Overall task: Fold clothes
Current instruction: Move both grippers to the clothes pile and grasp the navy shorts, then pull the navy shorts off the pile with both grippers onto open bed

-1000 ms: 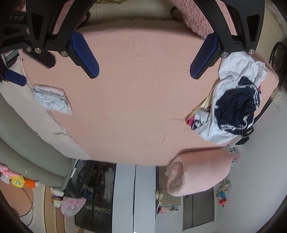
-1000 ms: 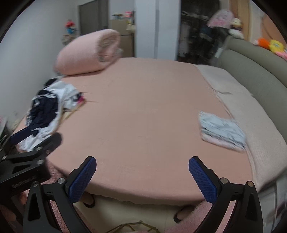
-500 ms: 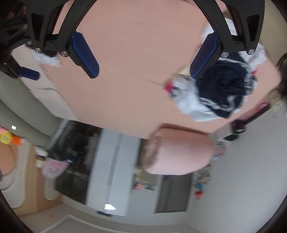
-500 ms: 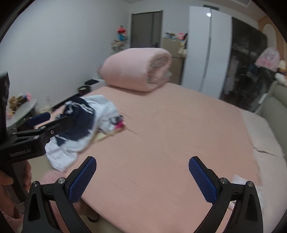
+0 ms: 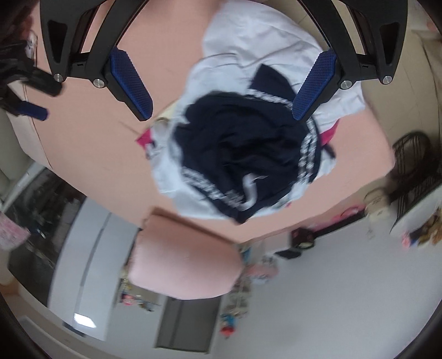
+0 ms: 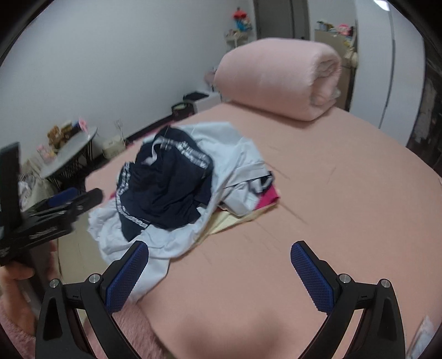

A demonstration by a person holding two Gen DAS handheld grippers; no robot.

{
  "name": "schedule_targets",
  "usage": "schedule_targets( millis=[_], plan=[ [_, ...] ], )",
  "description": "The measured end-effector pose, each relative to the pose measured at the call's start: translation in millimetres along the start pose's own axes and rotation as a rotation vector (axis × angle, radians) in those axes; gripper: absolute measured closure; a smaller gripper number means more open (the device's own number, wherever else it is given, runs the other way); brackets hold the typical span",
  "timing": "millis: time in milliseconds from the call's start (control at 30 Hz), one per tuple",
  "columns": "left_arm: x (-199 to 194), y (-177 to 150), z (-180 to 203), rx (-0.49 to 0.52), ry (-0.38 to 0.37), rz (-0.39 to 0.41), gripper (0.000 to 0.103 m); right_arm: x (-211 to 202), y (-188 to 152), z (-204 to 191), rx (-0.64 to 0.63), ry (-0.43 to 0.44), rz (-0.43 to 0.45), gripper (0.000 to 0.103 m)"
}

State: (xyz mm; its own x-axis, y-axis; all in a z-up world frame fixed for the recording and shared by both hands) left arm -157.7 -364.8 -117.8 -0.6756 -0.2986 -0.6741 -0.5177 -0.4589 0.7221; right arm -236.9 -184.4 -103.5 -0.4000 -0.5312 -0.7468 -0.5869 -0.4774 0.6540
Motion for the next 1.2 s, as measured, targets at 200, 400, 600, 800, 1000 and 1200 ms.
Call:
schedule_targets(
  millis=[200, 400, 600, 800, 1000, 1200],
  plan=[
    [55.2, -20.9, -50.2, -0.047, 0.031, -0.078, 0.0, 105.8, 7.1, -53.7, -0.055, 0.105, -0.086, 0.0],
    [120.1, -10.1, -78.6, -0.052, 0.063, -0.092, 0.001, 194.9, 13.8, -76.3, -0.1, 0.101, -0.157, 0.0],
    [169.1, -12.2, -79.3, -0.056, 0.03, -0.153, 0.019, 245.1, 6.7, -83.5, -0.101, 0.121, -0.211, 0.028],
    [150.7, -17.5, -47.5, 0.092, 0.029, -0.117, 0.092, 237.0, 6.6, -92.3, -0.057, 0.237, -0.203, 0.075],
    [100.7, -33.0, -5.9, 0.172, -0.091, -0.114, 0.094, 180.5, 6.4, -83.8, -0.062, 0.275, -0.113, 0.084],
    [46.0, -68.5, 78.1, 0.296, -0.272, -0.179, 0.094, 102.9, -31.2, -29.2, -0.036, 0.202, -0.065, 0.085]
  ],
)
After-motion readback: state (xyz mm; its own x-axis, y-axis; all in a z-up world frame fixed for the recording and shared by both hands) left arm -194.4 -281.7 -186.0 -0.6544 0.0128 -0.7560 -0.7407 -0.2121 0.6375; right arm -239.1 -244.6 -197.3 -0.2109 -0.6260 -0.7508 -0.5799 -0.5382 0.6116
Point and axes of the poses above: each gripper's, at about its wrist camera, not at the fingertips, and x roughly the way its jaws point, z to its right, y to its top, the point moved 10 cm from there along x, roughly the way its jaws point, and after that the axes turned 3 degrees about y, right-handed, at the moved point
